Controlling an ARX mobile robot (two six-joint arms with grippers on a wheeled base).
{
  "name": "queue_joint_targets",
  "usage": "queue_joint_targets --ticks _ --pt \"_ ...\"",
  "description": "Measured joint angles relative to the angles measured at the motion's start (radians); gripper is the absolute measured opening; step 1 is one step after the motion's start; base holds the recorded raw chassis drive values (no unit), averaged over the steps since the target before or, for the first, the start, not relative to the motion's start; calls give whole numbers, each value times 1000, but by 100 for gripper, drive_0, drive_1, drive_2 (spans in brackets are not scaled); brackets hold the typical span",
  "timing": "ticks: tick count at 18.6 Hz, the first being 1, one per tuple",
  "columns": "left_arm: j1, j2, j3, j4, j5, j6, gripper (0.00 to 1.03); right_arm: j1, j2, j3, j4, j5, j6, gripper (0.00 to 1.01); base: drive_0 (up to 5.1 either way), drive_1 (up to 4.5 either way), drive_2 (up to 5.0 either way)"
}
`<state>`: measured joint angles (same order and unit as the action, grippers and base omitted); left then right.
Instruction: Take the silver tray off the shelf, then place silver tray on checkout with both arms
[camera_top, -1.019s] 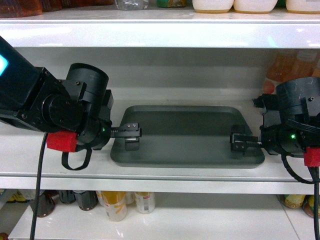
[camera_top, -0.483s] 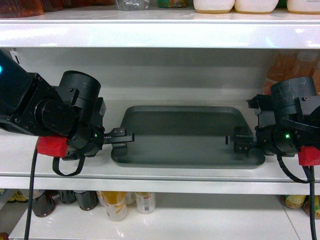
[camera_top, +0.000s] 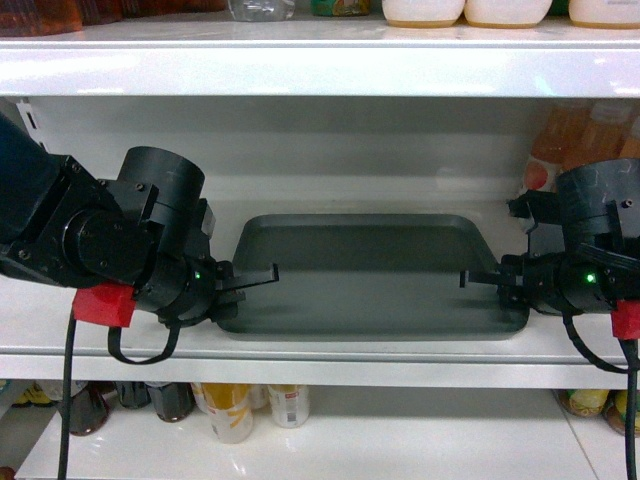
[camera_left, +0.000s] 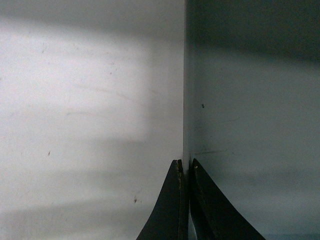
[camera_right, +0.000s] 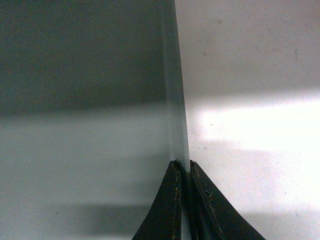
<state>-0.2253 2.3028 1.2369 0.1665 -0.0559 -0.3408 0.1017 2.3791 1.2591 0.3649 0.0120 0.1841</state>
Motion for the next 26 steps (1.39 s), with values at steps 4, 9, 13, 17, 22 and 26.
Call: queue_joint_targets --ticks 4,9,13,17,22,26 --pt "-13 -75 -148 114 -64 -27 2 10 -63 -139 98 4 6 3 0 0 0" --pt "-68 -251 -354 200 -118 -27 2 24 -235 -392 203 10 26 3 0 0 0" --pt "-108 -442 -480 262 -163 -16 2 25 -475 -583 281 10 43 3 0 0 0" --pt "-137 -597 -650 298 -205 -19 2 50 -681 -777 327 -1 48 3 0 0 0" --pt "-142 -624 -703 342 -232 16 3 57 -697 -827 361 -11 54 3 0 0 0" --pt "-142 -624 -702 344 -232 21 3 57 -697 -827 362 -11 55 3 -1 -145 144"
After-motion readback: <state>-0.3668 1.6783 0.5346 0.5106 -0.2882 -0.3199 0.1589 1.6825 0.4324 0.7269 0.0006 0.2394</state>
